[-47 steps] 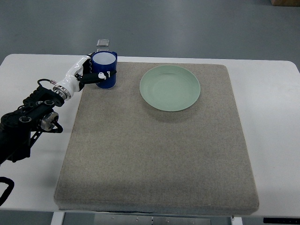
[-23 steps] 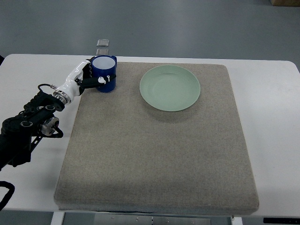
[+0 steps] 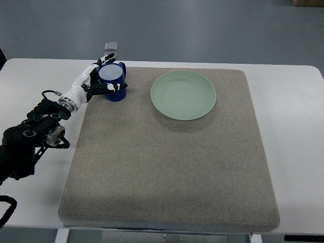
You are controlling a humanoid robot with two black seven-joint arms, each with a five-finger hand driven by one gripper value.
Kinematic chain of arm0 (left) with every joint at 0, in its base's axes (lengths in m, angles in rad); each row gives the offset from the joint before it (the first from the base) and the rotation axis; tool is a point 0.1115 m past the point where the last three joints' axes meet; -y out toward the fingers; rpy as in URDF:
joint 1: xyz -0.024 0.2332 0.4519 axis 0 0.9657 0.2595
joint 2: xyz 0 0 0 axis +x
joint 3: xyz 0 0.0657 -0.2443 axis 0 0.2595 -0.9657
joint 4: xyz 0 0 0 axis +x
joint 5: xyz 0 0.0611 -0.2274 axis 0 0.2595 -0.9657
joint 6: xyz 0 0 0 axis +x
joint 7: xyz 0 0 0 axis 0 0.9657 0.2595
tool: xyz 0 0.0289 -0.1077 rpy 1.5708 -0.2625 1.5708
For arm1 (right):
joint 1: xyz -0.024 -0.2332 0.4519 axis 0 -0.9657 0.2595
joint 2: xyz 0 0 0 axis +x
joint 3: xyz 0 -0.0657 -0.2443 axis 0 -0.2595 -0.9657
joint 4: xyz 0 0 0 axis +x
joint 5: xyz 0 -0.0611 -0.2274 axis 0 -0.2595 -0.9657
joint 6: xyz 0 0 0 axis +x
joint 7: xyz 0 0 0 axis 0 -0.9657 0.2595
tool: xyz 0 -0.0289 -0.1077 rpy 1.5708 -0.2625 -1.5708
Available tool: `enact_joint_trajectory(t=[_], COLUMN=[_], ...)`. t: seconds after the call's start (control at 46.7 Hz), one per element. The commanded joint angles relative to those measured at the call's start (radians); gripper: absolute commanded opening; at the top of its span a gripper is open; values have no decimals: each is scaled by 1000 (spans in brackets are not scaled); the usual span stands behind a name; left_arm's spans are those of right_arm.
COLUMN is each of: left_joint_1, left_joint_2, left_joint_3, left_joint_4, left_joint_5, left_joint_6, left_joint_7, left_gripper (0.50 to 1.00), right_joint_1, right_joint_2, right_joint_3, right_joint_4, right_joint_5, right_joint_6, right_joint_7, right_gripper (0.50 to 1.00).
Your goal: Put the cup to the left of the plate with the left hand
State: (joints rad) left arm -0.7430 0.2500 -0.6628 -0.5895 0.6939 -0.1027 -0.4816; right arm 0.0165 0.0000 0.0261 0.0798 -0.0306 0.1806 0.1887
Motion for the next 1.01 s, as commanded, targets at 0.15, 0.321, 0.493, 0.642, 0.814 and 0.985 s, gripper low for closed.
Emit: enact_joint_trajectory(t=[0.15,0.321,0.493,0.642,0.814,0.985], left_joint_1=[-15,-55,-113,-150,-168,-173], left_joint_2=[15,64,94,94,83,77], left_joint_3=[-1,-26,-27,-35,-80,-80], left_joint_4=[-18,-24,-23,-23,-18,-18], left_joint_5=[-73,-221,-353,-364,-416,-589], left_joint_6=[-5,-20,-37,-37,-35,-26], left_joint_7=[0,0,0,0,20,139], left_gripper=[996,996,996,996,996,996], right_joint_1=[0,0,-1,0,0,0], right_joint_2=[0,0,0,0,0,0], right_joint_3=[0,0,0,0,0,0], right_joint_4=[0,0,0,0,0,0], right_joint_5=[0,0,0,0,0,0], right_joint_6=[0,0,0,0,0,-1], right_joint_7=[0,0,0,0,0,0], right_gripper=[932,932,932,932,932,932])
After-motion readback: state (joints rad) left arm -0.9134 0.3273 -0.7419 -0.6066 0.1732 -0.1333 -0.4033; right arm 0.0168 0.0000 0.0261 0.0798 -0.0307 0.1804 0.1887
